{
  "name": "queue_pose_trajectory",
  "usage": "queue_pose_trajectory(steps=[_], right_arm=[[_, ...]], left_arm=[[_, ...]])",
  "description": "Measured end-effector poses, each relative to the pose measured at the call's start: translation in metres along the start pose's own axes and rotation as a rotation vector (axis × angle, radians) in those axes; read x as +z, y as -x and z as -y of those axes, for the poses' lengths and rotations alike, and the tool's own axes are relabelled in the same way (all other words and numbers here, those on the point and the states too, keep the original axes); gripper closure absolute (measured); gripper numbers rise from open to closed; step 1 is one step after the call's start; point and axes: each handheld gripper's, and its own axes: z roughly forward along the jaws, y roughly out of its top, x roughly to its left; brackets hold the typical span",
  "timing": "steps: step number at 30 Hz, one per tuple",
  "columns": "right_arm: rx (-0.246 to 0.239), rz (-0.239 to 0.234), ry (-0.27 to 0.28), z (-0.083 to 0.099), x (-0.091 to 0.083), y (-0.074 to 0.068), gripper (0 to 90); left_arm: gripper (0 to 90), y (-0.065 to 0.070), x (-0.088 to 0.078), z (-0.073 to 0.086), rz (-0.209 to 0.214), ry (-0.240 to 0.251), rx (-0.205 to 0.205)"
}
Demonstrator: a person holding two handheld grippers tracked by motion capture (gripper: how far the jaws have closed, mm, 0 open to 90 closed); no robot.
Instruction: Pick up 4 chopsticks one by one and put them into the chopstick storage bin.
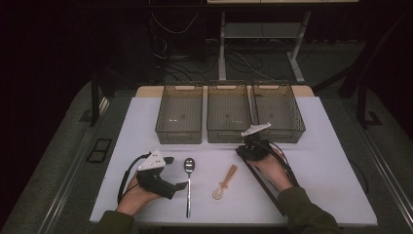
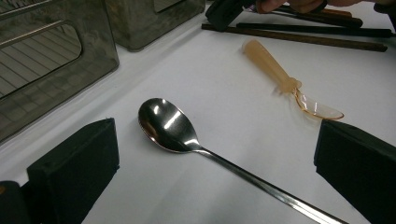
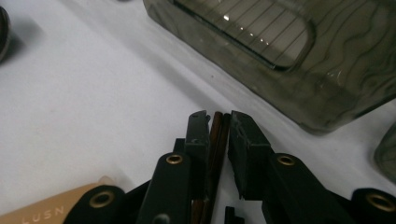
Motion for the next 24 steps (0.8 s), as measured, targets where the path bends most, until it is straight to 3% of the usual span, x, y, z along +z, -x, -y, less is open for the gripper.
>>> queue_pose_trajectory(steps=[1, 7, 8, 11, 19, 24], right_arm=[[-0.017, 0.018, 0.006, 0.001, 0.0, -0.002, 79.3], [-0.008, 0.02, 0.008, 0.001, 0.0, -0.003, 80.1], [0.003, -0.004, 0.011, 0.0, 0.001, -0.004, 80.1], [-0.003, -0.012, 0.012, -0.001, 0.002, -0.008, 80.1], [-0.057, -0.041, 0.005, -0.004, 0.005, -0.022, 80.0], [-0.021, -0.071, 0.045, -0.002, -0.01, -0.016, 73.1]], left_arm=[[0.0, 0.0, 0.0, 0.0, 0.0, 0.0, -0.001], [0.0, 0.0, 0.0, 0.0, -0.001, 0.005, -0.003], [0.0, 0.0, 0.0, 0.0, 0.0, 0.002, 0.0], [0.0, 0.0, 0.0, 0.0, 0.001, 0.001, 0.001], [0.0, 0.0, 0.0, 0.0, 0.003, 0.001, 0.006], [0.0, 0.0, 0.0, 0.0, 0.003, 0.001, -0.001]])
